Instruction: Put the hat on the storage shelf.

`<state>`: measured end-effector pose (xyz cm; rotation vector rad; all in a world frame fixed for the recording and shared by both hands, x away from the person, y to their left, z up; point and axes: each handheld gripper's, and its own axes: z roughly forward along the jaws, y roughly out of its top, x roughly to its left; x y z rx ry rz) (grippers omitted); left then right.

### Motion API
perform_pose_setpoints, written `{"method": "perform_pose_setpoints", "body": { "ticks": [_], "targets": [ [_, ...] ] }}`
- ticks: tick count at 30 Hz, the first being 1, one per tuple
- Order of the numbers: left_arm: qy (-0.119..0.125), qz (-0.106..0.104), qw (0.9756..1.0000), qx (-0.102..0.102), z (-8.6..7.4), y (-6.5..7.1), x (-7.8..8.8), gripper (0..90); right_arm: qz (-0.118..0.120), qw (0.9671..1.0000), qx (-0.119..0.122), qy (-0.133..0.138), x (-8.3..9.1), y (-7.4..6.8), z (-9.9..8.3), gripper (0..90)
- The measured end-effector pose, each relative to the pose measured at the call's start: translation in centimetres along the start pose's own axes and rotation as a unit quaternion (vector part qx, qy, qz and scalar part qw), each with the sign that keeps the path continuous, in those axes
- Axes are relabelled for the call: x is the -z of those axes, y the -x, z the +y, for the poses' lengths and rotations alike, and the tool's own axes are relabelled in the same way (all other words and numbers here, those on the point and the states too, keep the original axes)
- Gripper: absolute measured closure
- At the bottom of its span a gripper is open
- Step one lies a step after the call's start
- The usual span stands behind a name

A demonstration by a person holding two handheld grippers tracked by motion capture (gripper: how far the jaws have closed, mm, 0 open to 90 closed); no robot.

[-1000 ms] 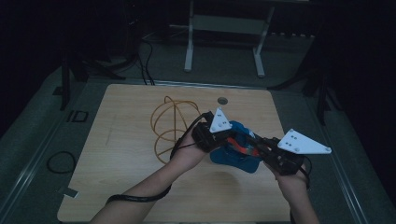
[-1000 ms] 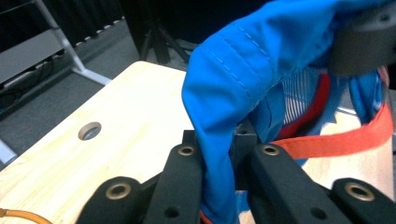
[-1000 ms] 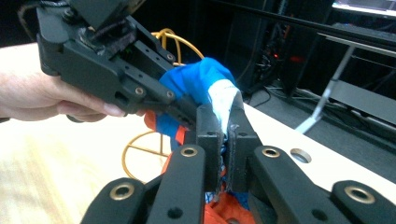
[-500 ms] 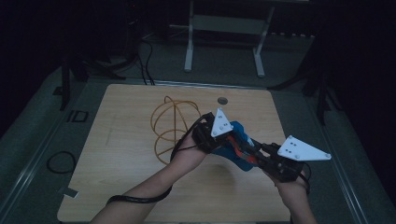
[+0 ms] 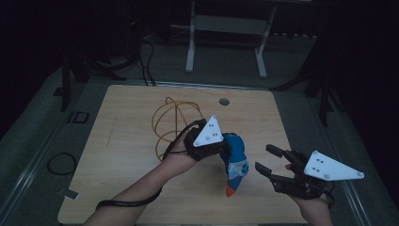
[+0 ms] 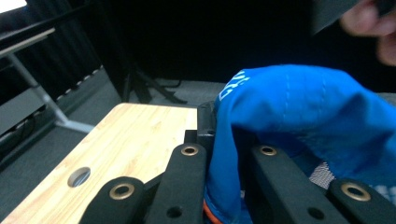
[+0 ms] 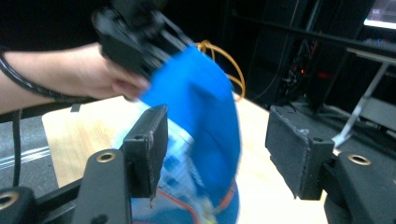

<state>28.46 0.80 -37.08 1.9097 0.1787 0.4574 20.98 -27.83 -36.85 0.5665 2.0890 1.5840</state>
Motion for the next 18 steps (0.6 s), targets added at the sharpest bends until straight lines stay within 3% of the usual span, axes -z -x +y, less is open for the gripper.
{"method": "perform_pose_setpoints", "body": {
  "ticks": [3, 10, 15, 18],
  "targets": [
    [0.023, -0.024, 0.9993, -0.016, -0.1, -0.1, 0.6, 88.1, 0.006, 0.9999, -0.001, -0.013, -0.2, 0.3, -1.3, 42.5],
    [0.06, -0.078, 0.9951, -0.011, -0.3, -0.5, 1.0, 88.1, 0.039, 0.9988, -0.003, -0.028, -1.2, -0.3, -4.1, 44.2],
    [0.062, -0.075, 0.9952, -0.009, -0.1, -0.5, 0.8, 88.0, 0.04, 0.9987, -0.026, -0.018, -2.0, -0.6, -4.9, 45.0],
    [0.062, -0.074, 0.9952, -0.013, 0.2, -0.3, 0.5, 88.1, 0.027, 0.9993, -0.021, -0.016, -2.5, -0.8, -4.7, 45.0]
  ]
}}
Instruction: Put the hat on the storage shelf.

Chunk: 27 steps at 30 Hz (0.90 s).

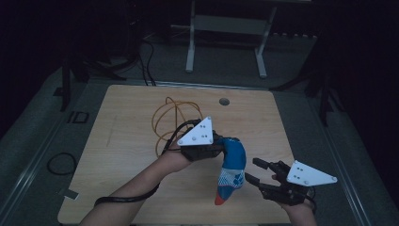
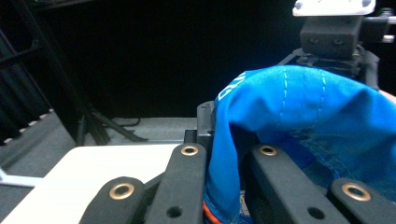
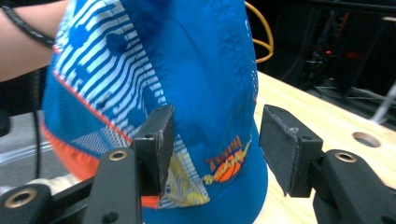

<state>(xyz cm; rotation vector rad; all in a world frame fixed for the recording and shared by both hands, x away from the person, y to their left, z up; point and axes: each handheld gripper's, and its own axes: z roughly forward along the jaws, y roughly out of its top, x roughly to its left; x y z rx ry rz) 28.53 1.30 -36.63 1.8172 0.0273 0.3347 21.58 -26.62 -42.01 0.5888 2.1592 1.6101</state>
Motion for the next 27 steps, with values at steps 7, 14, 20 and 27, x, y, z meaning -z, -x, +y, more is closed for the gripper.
{"method": "perform_pose_setpoints", "body": {
  "ticks": [7, 14, 20, 27],
  "targets": [
    [0.004, 0.012, 0.9999, 0.0, 0.7, 0.2, -0.8, 88.1, -0.011, 0.9999, 0.007, 0.003, -1.5, -0.3, 0.2, 50.3],
    [0.001, 0.016, 0.9999, -0.001, 0.6, 0.1, -1.0, 88.0, -0.04, 0.9992, 0.007, -0.006, -2.2, -0.3, 0.2, 81.4],
    [0.001, 0.022, 0.9997, 0.01, 0.3, -0.4, -0.1, 88.0, -0.065, 0.9979, -0.003, -0.001, -1.7, 0.1, 0.6, 90.0],
    [-0.006, 0.019, 0.9998, 0.007, 0.4, -0.5, 0.9, 87.8, -0.086, 0.9958, -0.009, 0.03, 0.1, 1.2, 1.8, 90.0]
  ]
}}
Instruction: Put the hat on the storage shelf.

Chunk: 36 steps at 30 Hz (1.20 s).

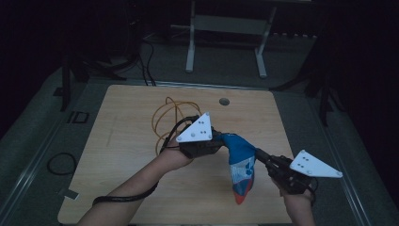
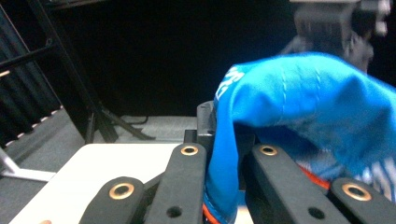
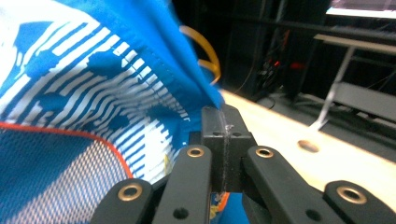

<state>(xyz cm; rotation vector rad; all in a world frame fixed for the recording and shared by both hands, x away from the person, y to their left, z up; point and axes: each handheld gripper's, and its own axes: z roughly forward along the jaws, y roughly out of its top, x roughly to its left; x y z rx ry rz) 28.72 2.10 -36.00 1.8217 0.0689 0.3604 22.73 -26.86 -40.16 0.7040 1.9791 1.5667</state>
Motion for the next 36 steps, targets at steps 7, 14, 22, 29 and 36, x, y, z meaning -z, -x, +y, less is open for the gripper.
{"method": "perform_pose_setpoints", "body": {
  "ticks": [7, 14, 22, 29, 36],
  "targets": [
    [-0.019, -0.001, 0.9997, -0.012, -0.6, 0.2, 0.2, 87.8, -0.029, 0.999, 0.0, 0.033, 1.7, 1.4, 2.0, 90.0],
    [-0.032, 0.001, 0.9994, -0.013, -0.6, 0.4, 0.6, 71.3, -0.034, 0.999, 0.018, 0.024, 1.5, 1.3, 3.4, 90.0],
    [-0.032, 0.037, 0.9988, -0.005, -0.7, 0.6, 3.0, 41.0, -0.045, 0.9981, 0.029, 0.028, 1.3, 1.6, 4.6, 90.0],
    [-0.028, 0.071, 0.9968, 0.024, -1.4, 0.9, 5.5, 29.4, -0.057, 0.9969, 0.034, 0.041, 1.4, 1.9, 5.6, 90.0],
    [-0.023, 0.125, 0.9912, 0.038, -2.9, 1.1, 7.9, 6.5, -0.064, 0.9958, 0.041, 0.051, 0.9, 2.3, 7.0, 90.0]
  ]
}}
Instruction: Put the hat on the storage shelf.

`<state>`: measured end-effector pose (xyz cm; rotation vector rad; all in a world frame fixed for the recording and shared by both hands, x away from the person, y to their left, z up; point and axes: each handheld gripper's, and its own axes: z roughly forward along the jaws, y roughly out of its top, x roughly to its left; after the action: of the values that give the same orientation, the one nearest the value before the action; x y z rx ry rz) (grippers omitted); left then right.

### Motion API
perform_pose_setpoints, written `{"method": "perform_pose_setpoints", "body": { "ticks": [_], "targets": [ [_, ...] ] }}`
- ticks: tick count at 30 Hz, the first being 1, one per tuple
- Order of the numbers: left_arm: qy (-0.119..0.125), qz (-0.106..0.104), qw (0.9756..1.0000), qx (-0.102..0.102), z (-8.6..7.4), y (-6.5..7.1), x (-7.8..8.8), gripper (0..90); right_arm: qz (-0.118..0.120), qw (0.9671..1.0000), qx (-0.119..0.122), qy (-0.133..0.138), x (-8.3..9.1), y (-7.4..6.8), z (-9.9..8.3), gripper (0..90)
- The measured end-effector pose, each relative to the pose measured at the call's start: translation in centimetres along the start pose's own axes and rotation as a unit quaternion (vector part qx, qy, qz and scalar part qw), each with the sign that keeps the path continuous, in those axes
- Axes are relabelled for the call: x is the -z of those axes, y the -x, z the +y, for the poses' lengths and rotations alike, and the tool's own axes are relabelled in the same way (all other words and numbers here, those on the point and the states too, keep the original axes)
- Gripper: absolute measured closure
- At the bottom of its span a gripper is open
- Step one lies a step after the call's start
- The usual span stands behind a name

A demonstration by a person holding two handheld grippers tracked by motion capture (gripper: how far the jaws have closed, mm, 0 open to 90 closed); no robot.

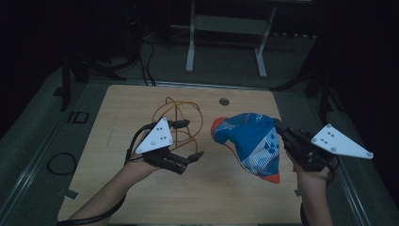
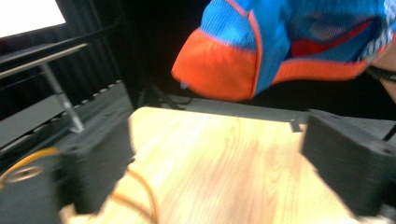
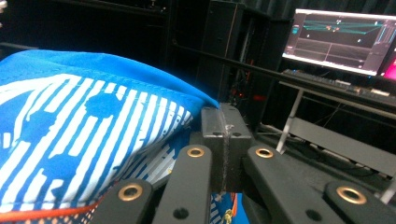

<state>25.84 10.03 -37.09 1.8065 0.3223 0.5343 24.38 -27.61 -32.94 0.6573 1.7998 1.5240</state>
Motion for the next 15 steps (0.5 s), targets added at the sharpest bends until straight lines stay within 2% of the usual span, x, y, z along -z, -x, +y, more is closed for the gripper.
{"method": "perform_pose_setpoints", "body": {
  "ticks": [3, 5, 8, 11, 15],
  "targets": [
    [0.011, 0.021, 0.9996, 0.015, -0.8, -0.2, 1.2, 2.6, -0.005, 1.0, 0.001, 0.003, -0.6, 0.3, 0.6, 90.0],
    [0.014, 0.039, 0.9991, 0.013, -1.3, -0.4, 2.1, 2.6, -0.01, 0.9999, 0.001, 0.005, -1.1, 0.5, 1.0, 90.0],
    [0.017, 0.051, 0.9983, 0.022, -2.2, -0.6, 3.4, 2.6, -0.01, 0.9999, -0.004, 0.009, -1.8, 0.8, 1.6, 90.0],
    [0.013, 0.066, 0.9975, 0.021, -3.3, -0.9, 4.3, 2.6, -0.007, 0.9999, -0.007, 0.011, -2.8, 0.9, 2.1, 90.0],
    [0.008, 0.089, 0.9955, 0.033, -5.3, -1.0, 5.6, 2.5, -0.006, 0.9999, -0.005, 0.009, -4.7, 0.8, 2.8, 90.0]
  ]
}}
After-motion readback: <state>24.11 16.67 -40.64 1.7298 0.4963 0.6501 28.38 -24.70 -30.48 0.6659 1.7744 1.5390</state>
